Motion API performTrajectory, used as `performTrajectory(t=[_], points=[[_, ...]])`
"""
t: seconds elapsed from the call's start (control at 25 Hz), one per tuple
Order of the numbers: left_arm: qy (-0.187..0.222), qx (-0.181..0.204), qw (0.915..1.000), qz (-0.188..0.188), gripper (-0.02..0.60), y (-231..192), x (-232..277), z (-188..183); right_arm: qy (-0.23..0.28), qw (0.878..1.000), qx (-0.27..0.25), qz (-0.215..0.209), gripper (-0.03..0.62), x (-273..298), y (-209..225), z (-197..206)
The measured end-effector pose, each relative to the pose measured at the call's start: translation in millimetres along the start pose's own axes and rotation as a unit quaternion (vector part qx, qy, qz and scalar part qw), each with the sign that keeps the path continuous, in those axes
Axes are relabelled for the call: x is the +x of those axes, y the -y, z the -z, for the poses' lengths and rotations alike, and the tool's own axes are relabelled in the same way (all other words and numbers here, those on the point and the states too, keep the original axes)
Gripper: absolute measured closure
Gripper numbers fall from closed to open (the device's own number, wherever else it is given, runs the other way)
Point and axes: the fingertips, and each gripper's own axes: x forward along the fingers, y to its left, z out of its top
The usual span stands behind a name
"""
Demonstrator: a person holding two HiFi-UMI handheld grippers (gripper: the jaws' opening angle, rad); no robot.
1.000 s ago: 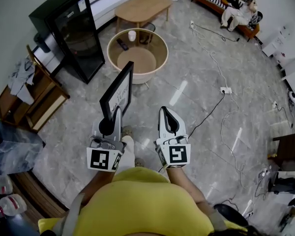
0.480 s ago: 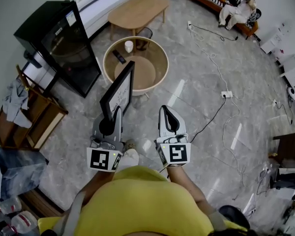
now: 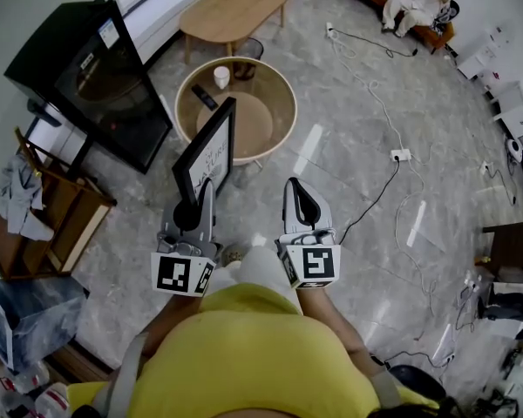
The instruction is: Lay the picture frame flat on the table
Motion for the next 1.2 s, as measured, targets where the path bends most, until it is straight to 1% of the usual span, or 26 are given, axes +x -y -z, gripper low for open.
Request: performTrajectory(t=[0.24, 0.44, 0.56, 0.84, 1.04, 1.2], points=[[-0.005, -0.011, 0.9999, -0.005, 0.572, -16.9, 17.9, 7.7, -0.011, 1.000, -0.017, -0.004, 0.592, 20.6, 8.1, 12.2], [-0.004, -0.016, 0.9998, -0.008, 0.572, -29.7, 41.2, 11.1, -0.004, 1.000, -0.006, -0.007, 0.592, 51.4, 13.0, 2.4], [-0.004, -0.015, 0.9998, -0.008, 0.572, -37.5, 63.9, 15.4, -0.004, 1.000, -0.007, -0.011, 0.592, 75.3, 25.6, 6.9], [-0.007, -0.023, 0.9996, -0.013, 0.572, -57.8, 138.6, 25.2, -0.005, 1.000, -0.009, -0.029, 0.592, 152.6, 64.6, 4.5], [-0.011, -0.024, 0.9994, -0.022, 0.572, -69.6, 201.4, 31.4, -0.023, 0.999, -0.006, -0.045, 0.592, 209.0, 101.1, 8.9], [-0.017, -0.027, 0.9990, -0.032, 0.572, -76.3, 254.1, 40.2, -0.032, 0.997, -0.009, -0.067, 0.592, 253.4, 134.0, 16.1]])
